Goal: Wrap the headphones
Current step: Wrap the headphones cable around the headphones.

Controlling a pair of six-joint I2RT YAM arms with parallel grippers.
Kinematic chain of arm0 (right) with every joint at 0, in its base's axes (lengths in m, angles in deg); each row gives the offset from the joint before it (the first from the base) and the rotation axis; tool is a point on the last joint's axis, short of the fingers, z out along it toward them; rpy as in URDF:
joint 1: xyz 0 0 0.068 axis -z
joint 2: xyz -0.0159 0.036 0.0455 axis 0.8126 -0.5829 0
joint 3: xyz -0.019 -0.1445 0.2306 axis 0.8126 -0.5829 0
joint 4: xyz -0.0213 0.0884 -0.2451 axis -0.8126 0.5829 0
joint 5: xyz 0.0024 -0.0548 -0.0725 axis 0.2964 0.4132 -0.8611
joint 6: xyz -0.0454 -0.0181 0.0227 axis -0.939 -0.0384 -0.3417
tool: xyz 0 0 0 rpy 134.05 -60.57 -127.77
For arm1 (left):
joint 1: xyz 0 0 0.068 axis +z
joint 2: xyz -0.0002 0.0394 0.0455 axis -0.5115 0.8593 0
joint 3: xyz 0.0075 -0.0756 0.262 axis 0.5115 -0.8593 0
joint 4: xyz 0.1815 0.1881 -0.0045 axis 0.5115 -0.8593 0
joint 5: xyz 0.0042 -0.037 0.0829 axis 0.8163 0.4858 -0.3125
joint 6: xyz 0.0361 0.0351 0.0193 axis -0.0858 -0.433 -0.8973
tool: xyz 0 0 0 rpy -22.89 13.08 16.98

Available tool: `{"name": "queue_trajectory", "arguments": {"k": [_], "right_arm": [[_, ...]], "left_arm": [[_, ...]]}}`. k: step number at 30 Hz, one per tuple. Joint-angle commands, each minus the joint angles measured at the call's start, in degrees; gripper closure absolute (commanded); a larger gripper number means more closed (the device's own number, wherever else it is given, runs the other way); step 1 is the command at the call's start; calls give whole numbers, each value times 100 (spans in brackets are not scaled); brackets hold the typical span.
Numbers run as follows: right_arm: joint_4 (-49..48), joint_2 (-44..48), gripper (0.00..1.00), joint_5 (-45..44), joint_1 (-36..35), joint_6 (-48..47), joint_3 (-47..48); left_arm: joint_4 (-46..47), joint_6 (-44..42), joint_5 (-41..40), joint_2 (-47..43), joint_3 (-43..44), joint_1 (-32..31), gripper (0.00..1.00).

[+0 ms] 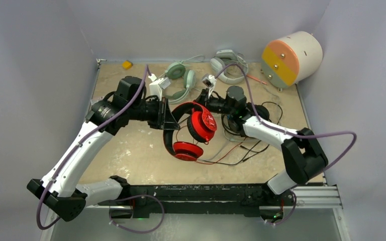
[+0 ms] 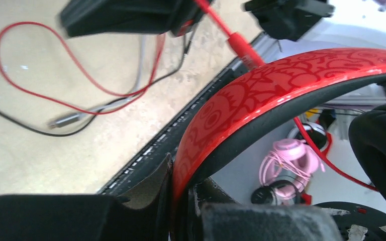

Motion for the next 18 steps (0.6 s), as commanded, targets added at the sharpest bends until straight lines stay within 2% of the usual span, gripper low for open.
{"name": "queue_trajectory", "arguments": {"k": [1, 4, 8, 13, 18], "right_arm": [[1174, 575, 100, 273, 347, -62, 291], [2420, 843, 100, 370, 458, -554, 579], [4023, 1042, 100, 28, 520, -1110, 1035], [5244, 1103, 100, -441, 620, -1235, 1623], [5825, 1272, 100, -892, 729, -1058, 1817]], "left_arm": [[64, -681, -477, -309, -175, -74, 100], [59, -928, -819, -363, -509, -317, 100], [94, -1007, -2062, -326, -882, -1170, 100], [-98, -833, -3926, 199, -915, -2249, 100], [-367, -483, -5516, 803, -942, -2656, 100]]}}
